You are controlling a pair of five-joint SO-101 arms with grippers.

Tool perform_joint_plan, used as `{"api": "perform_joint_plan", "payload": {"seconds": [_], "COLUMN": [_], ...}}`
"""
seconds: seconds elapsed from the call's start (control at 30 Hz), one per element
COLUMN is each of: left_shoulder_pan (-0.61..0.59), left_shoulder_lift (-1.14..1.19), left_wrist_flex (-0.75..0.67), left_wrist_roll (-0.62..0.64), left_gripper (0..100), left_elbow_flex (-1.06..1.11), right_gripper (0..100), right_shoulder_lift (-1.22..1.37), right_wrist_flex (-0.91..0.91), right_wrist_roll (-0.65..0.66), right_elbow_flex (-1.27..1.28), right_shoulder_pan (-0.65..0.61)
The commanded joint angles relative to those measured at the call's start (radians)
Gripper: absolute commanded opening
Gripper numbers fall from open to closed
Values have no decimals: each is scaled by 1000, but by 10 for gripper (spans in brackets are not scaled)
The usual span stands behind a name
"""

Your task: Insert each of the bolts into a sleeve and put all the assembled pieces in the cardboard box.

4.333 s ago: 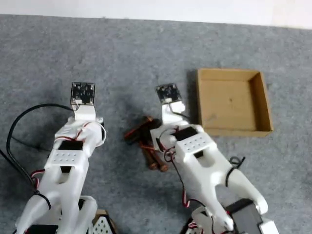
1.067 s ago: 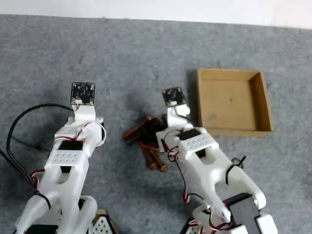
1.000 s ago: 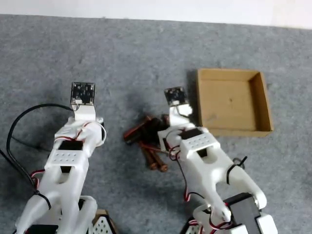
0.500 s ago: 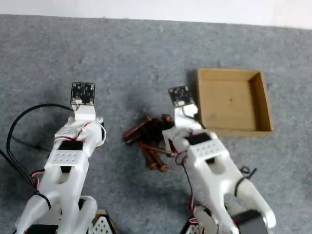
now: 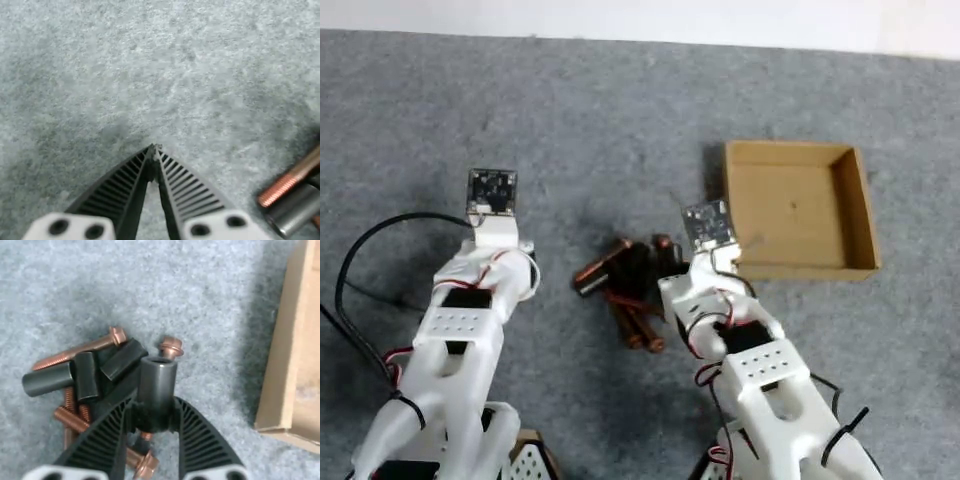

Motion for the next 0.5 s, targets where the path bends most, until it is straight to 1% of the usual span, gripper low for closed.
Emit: {"api": "perform_joint_plan", "payload": {"seconds": [0.0,0.07,0.13,0.27,0.37,0.47], "left_shoulder_pan": [68,120,203,383,424,429], "left_shoulder_lift": [1,2,2,1,1,-4], "left_wrist_flex": [-23,-23,-23,-20,-17,14], "left_wrist_roll": [-58,-98,-149,-302,-359,-362], "left_gripper": [5,5,5,5,5,5], "left_elbow_flex": [-42,-36,-16,19,21,15], "right_gripper": [4,4,4,4,4,4], "right_shoulder_lift": [-33,-33,-35,-36,-39,-41], "right_wrist_flex": [-38,-38,-38,-38,-36,-36], "right_wrist_roll": [11,11,11,11,11,11], "right_elbow_flex": [-7,-7,-5,-10,-12,-5], "right_shoulder_pan": [15,15,18,64,96,122]}}
